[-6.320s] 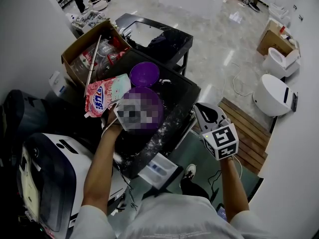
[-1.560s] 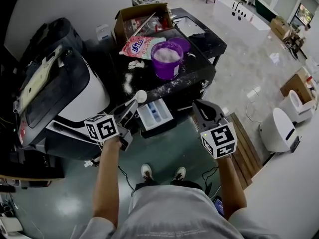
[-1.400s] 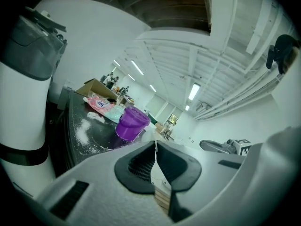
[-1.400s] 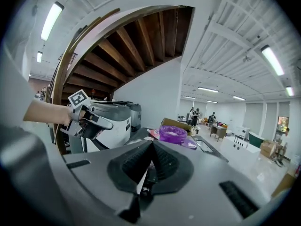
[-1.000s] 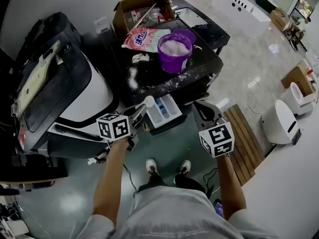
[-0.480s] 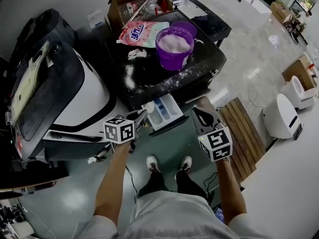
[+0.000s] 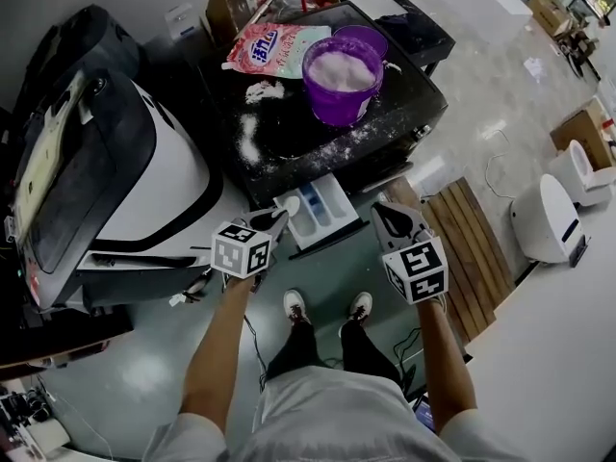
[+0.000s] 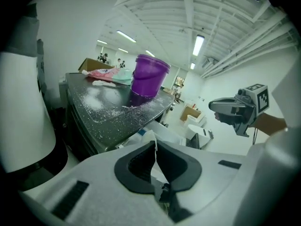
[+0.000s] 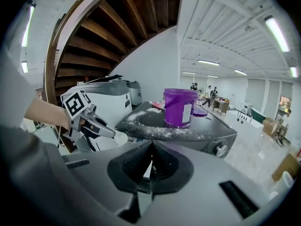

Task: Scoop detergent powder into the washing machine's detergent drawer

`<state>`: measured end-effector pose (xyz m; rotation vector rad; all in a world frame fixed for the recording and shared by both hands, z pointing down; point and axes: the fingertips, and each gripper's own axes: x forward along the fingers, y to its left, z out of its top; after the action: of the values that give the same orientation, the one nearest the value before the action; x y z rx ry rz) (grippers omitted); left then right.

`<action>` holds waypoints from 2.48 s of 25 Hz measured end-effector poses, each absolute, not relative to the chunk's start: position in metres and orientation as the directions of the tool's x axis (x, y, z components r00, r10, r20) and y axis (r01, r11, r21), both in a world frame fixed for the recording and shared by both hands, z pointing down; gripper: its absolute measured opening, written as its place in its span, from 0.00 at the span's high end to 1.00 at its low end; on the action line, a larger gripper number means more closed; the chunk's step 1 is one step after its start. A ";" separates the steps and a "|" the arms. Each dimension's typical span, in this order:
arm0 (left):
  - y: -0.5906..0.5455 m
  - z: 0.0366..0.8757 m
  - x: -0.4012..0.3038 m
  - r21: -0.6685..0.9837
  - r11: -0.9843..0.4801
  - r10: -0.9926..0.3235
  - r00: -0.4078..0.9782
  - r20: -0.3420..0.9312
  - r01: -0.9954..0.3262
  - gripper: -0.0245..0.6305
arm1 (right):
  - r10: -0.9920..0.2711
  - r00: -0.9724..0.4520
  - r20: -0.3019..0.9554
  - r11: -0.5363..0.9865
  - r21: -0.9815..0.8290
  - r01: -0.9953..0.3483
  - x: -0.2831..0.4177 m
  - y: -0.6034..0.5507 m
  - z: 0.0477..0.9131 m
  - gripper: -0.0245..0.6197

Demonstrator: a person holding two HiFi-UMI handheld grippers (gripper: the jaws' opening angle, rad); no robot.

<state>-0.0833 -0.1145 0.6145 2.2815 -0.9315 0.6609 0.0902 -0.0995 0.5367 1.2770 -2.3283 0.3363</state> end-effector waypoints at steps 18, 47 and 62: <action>-0.120 0.648 -0.071 0.017 -0.786 -0.403 0.533 0.744 -0.618 0.94 | -0.679 -0.477 0.558 0.552 -0.041 -0.833 0.077 -0.116 0.578 0.95; -0.116 0.664 -0.073 -0.586 -0.793 -0.608 0.280 0.743 -0.167 0.94 | -0.698 -0.469 0.540 0.521 -0.065 -0.851 0.089 -0.095 0.579 0.95; -0.108 0.654 -0.059 -0.739 -0.667 -0.703 0.248 0.667 0.097 0.94 | -0.707 -0.457 0.540 0.502 -0.072 -0.862 0.101 -0.079 0.584 0.95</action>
<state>-0.0586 -0.1084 0.6540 2.9141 -0.8777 2.3621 0.1015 -0.0786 0.5838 1.2926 -2.3038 0.4700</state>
